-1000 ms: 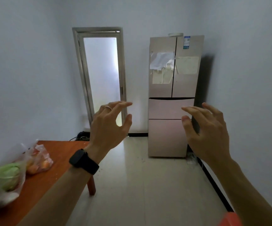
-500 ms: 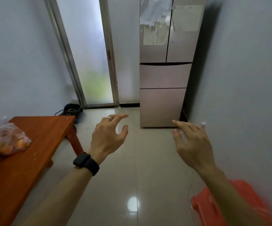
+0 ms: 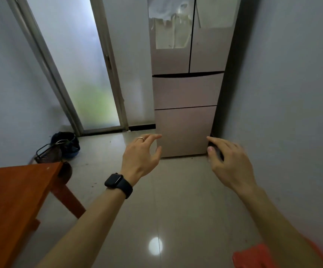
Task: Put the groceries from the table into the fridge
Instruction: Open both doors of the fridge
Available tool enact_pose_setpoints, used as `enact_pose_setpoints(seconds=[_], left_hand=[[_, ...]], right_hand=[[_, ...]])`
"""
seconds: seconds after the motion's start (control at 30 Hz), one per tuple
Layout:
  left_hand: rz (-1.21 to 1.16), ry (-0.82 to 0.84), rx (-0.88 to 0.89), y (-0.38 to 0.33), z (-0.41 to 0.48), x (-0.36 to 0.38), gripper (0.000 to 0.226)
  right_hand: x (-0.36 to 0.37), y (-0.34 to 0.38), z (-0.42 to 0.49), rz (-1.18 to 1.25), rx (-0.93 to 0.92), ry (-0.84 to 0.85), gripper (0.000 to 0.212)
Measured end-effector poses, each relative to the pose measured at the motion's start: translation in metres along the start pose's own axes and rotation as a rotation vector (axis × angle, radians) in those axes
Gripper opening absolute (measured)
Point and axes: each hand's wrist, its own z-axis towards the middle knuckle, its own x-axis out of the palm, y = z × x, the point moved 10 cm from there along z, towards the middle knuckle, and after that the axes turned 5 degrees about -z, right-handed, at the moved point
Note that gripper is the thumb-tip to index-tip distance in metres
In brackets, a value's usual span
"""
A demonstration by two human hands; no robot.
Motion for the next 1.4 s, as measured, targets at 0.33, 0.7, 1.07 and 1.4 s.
enact_pose_setpoints(seconds=[0.33, 0.7, 1.07, 1.4], left_hand=[[-0.011, 0.050, 0.064, 0.019, 0.199, 0.090, 0.044], [-0.037, -0.040, 0.030, 0.020, 0.439, 0.171, 0.043], [-0.195, 0.063, -0.051, 0.072, 0.620, 0.289, 0.043], [-0.902, 0.175, -0.577, 0.149, 0.768, 0.397, 0.031]], right_hand=[[0.069, -0.078, 0.172, 0.020, 0.058, 0.010, 0.041], [0.127, -0.164, 0.414, 0.047, -0.012, 0.041, 0.042], [0.265, -0.239, 0.577, 0.055, 0.031, 0.204, 0.042], [0.384, -0.291, 0.716, 0.734, 0.579, 0.325, 0.028]])
